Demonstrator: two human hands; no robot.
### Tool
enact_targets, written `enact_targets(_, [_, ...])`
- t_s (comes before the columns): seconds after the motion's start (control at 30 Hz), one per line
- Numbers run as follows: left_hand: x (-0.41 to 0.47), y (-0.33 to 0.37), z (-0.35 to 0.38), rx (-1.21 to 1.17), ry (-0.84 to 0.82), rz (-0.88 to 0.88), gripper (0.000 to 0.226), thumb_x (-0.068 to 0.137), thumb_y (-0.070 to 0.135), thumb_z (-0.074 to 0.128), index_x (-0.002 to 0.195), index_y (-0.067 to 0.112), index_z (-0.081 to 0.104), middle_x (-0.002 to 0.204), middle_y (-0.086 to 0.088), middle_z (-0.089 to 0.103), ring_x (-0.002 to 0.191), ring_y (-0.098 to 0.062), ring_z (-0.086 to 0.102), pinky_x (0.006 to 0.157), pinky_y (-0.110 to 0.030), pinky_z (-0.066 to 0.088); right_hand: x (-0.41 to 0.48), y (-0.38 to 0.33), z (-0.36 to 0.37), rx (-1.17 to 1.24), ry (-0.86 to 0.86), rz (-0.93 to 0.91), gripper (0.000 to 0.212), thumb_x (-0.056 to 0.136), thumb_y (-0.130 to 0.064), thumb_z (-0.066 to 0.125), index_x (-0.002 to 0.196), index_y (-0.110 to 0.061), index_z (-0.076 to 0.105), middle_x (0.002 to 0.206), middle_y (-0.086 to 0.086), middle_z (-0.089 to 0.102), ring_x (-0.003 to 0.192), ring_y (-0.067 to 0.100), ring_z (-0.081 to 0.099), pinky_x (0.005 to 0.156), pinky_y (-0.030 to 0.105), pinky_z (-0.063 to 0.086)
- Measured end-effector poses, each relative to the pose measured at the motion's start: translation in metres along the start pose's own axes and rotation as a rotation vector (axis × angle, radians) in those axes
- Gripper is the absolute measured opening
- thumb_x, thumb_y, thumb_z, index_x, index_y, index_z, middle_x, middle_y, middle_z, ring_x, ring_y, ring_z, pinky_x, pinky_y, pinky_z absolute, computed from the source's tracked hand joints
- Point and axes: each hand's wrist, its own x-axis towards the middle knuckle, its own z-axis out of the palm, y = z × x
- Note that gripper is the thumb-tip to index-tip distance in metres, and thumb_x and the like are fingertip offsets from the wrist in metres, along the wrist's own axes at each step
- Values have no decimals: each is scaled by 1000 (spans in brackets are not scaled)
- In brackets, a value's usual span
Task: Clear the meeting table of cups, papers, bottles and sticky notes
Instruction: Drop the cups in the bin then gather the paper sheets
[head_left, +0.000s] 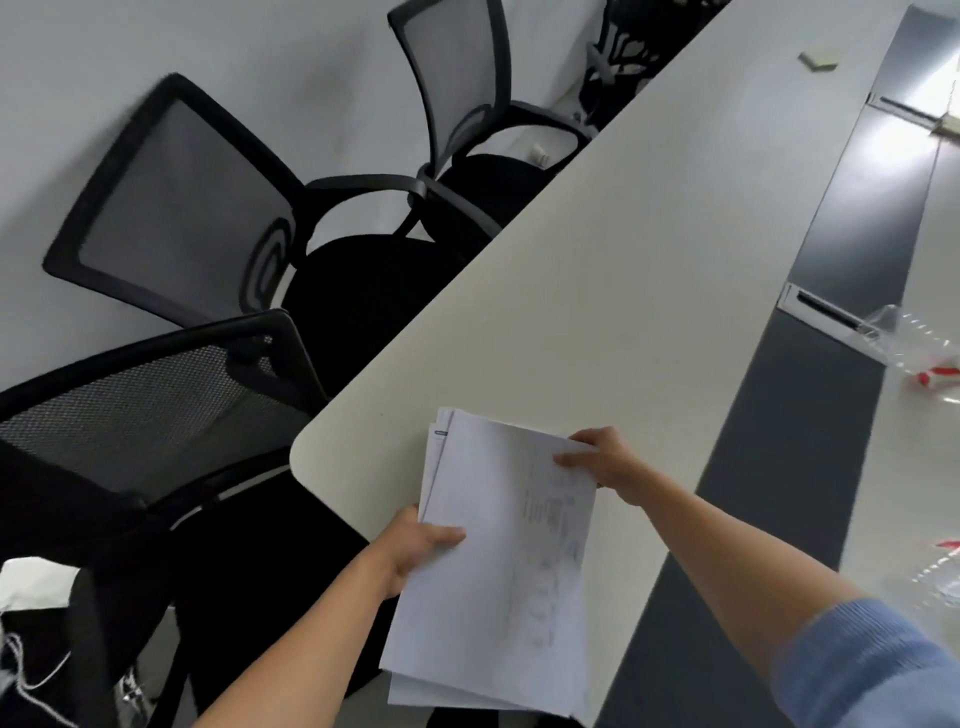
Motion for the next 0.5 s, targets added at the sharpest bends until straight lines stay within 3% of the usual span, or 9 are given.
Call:
enact_targets(0.13, [-15, 43, 17, 129, -164, 116, 38, 79, -3, 72, 117, -4, 65, 109, -21, 73, 99, -39, 69, 89, -52, 55, -20, 20, -20, 313, 84, 89, 60, 80, -28, 79, 132, -14, 53, 115, 8, 65, 99, 23, 66, 80, 37, 57])
enact_targets(0.2, [-30, 71, 32, 191, -279, 183, 40, 76, 0, 76, 115, -5, 66, 111, -19, 72, 101, -36, 69, 90, -47, 56, -32, 35, -31, 462, -6, 176, 86, 75, -36, 81, 146, -18, 36, 128, 10, 59, 113, 29, 60, 93, 45, 52])
enact_targets(0.27, [-46, 99, 44, 213, -389, 246, 45, 72, 4, 77, 115, -7, 65, 114, -21, 71, 102, -36, 69, 89, -45, 56, -42, 42, -39, 585, -151, 210, 97, 71, -40, 83, 149, -23, 29, 134, 12, 56, 120, 31, 57, 99, 48, 48])
enact_targets(0.4, [-78, 147, 58, 228, -473, 373, 37, 73, -1, 72, 110, -5, 69, 111, -21, 71, 99, -35, 69, 84, -42, 58, -67, 7, -58, 678, -432, -16, 91, 59, -43, 90, 136, -14, 53, 129, 13, 63, 113, 30, 63, 88, 42, 53])
enact_targets(0.5, [-89, 167, 50, 228, -341, 489, 34, 67, -3, 74, 100, 5, 74, 104, -16, 74, 96, -33, 71, 83, -42, 58, -86, -34, -75, 657, -376, -258, 72, 56, -26, 93, 120, -6, 65, 122, 16, 68, 109, 33, 66, 84, 41, 57])
